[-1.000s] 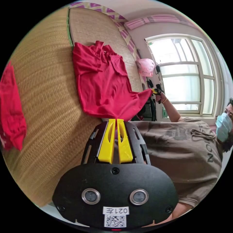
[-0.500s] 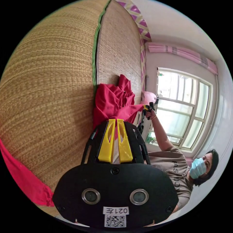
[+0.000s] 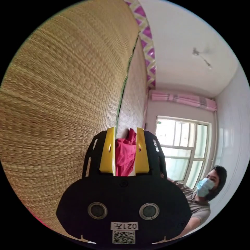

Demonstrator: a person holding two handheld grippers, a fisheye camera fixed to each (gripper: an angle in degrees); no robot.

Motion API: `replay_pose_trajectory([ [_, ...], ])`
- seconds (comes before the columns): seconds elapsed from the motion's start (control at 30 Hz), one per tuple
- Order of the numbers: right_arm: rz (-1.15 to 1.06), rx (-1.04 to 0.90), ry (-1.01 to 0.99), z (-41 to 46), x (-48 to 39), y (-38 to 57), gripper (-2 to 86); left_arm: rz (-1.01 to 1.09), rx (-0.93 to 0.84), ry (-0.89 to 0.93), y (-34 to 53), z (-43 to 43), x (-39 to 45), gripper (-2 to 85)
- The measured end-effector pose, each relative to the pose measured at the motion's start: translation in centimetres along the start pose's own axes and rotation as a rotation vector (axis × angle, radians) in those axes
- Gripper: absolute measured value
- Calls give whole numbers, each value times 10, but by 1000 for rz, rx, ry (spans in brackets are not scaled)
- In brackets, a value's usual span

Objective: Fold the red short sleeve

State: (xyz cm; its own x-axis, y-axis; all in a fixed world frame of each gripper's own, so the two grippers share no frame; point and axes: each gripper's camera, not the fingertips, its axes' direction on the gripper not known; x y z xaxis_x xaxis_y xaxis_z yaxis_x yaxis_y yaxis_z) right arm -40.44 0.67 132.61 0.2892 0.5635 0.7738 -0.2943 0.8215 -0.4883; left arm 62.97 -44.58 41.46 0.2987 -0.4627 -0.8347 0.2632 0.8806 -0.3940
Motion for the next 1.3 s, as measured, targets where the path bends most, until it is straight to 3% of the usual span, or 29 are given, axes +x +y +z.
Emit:
replay_pose_trajectory([
  [0.07,-39,29,-49,-24,-14,11,115,133,-118,3,5,2,35,85],
  [0.2,-134,-196,98,-20,-62,45,86,431,-450,-247,61,55,132,65],
  [0.43,-199,-357,364,42,-123,59,8,452,-699,-294,120,161,151,52],
  [0.5,-214,-368,431,53,-144,49,1,454,-736,-382,115,192,153,40],
  [0.57,-247,-347,438,53,-176,37,-3,483,-725,-437,100,198,168,16],
  [0.7,-397,-133,411,22,-282,20,-4,494,-451,-429,41,156,225,-7],
  [0.77,-505,-81,506,17,-329,22,-3,488,-384,-452,25,141,240,-8],
  [0.83,-772,-19,834,33,-394,51,2,545,-362,-521,24,134,259,-7],
  [0.87,-865,9,940,40,-410,65,5,654,-329,-561,35,130,283,-5],
  [0.93,-1244,193,1360,70,-453,132,42,890,-217,-618,70,118,330,1],
  [1.0,-1383,253,1446,79,-470,164,84,1067,-175,-663,113,112,373,42],
  [1.07,-1340,253,1403,72,-491,177,102,1065,-241,-662,130,114,388,105],
  [1.17,-1308,256,1328,59,-528,197,51,1072,-321,-677,157,118,412,142],
  [1.2,-1347,194,1289,60,-542,207,6,1102,-330,-703,170,120,423,116],
  [1.3,-1372,31,1243,76,-564,225,-6,1158,-371,-730,196,130,442,6],
])
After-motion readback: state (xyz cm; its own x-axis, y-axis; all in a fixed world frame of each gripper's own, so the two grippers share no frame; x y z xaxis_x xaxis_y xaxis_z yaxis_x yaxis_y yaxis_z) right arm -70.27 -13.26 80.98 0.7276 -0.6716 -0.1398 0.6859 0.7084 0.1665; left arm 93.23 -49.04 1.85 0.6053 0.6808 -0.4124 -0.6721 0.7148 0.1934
